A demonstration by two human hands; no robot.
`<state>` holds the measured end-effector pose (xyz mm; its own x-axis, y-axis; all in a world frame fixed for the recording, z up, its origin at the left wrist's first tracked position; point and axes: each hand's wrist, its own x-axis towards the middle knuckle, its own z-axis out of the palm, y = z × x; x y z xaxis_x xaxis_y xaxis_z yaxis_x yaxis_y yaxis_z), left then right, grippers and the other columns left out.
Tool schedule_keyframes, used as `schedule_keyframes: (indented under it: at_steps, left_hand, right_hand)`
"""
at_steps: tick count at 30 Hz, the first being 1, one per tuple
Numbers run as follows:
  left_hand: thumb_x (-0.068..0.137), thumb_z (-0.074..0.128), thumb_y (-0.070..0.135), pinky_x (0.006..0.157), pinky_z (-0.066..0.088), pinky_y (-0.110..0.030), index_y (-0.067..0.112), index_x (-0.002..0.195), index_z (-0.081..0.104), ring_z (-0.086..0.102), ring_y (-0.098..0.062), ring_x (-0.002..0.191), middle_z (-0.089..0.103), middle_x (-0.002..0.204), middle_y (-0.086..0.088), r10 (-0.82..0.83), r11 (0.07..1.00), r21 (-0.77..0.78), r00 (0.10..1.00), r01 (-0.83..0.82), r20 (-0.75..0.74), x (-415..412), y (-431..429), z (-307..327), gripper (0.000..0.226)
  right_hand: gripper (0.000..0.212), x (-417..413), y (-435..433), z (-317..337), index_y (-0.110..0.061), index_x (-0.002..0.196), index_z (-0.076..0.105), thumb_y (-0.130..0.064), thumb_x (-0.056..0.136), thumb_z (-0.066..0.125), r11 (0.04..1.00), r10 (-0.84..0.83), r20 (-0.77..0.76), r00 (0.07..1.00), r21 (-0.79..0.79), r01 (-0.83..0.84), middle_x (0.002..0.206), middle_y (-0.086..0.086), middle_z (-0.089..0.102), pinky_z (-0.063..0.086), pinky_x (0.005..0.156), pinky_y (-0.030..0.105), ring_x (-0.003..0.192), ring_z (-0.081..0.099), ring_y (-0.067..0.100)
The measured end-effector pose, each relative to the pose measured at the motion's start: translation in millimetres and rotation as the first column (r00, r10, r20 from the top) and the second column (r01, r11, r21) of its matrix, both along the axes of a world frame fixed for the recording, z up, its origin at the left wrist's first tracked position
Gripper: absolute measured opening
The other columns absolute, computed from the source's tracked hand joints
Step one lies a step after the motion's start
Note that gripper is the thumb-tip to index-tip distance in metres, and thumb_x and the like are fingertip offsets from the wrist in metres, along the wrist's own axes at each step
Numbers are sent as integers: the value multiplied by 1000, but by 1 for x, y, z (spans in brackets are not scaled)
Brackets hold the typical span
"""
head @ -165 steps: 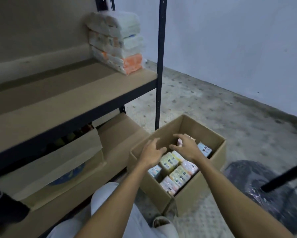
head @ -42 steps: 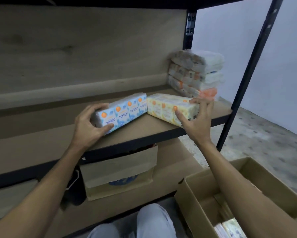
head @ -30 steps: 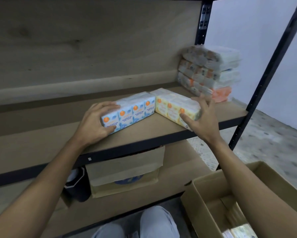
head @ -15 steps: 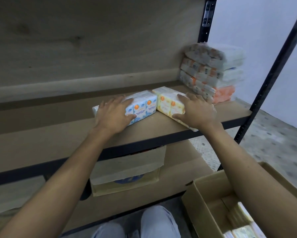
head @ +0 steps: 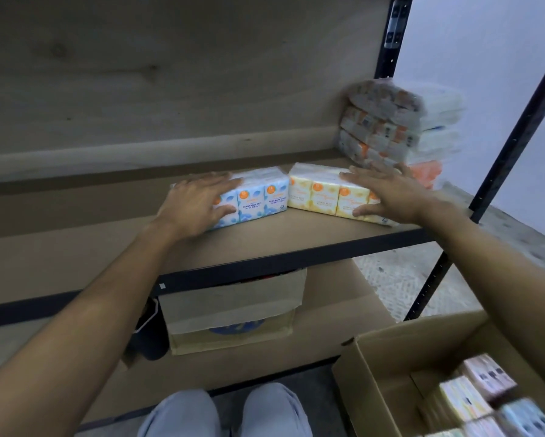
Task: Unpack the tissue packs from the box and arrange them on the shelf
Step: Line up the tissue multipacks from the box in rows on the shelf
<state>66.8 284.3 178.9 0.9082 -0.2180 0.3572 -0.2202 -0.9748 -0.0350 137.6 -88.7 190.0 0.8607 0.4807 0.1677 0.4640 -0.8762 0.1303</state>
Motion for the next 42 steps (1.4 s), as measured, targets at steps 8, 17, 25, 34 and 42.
schedule_keyframes:
  at_steps: [8,17,25,34,42]
  left_hand:
    - [89,57,49,119,6,-52,34,150,26,22,-22,147,28,158,2,84,992,-102,995,-78,50,0,-29,-9,70]
    - [84,61,54,111,23,-45,34,145,37,38,-24,136,42,150,-1,119,992,-54,979,-111,168,17,-26,-26,69]
    - [76,56,57,109,29,-46,31,138,49,48,-25,129,50,144,1,25,995,-99,982,-7,188,40,-4,-25,67]
    - [79,62,54,114,20,-41,34,139,46,43,-21,133,46,147,4,73,990,-135,977,-46,200,77,-1,-29,65]
    - [78,70,49,112,22,-39,36,138,48,45,-19,132,48,145,5,109,988,-134,972,-83,206,114,3,-29,65]
  right_hand:
    - [79,-13,34,-3,-40,148,21,-61,82,58,966,-23,148,989,258,-16,160,-4,18,12,116,56,148,12,20]
    - [87,11,66,-32,-32,148,24,-67,77,59,970,-181,205,962,201,140,153,4,32,13,112,57,141,25,27]
    - [82,52,48,-35,-36,146,30,-67,76,61,978,0,244,970,203,-51,150,2,39,12,111,50,137,33,26]
    - [85,108,57,-36,-41,143,33,-75,67,50,964,103,215,971,220,-151,153,-3,35,15,112,48,142,28,23]
    - [82,155,65,-37,-46,142,34,-69,68,61,948,114,167,979,276,-157,150,0,38,13,112,46,138,29,26]
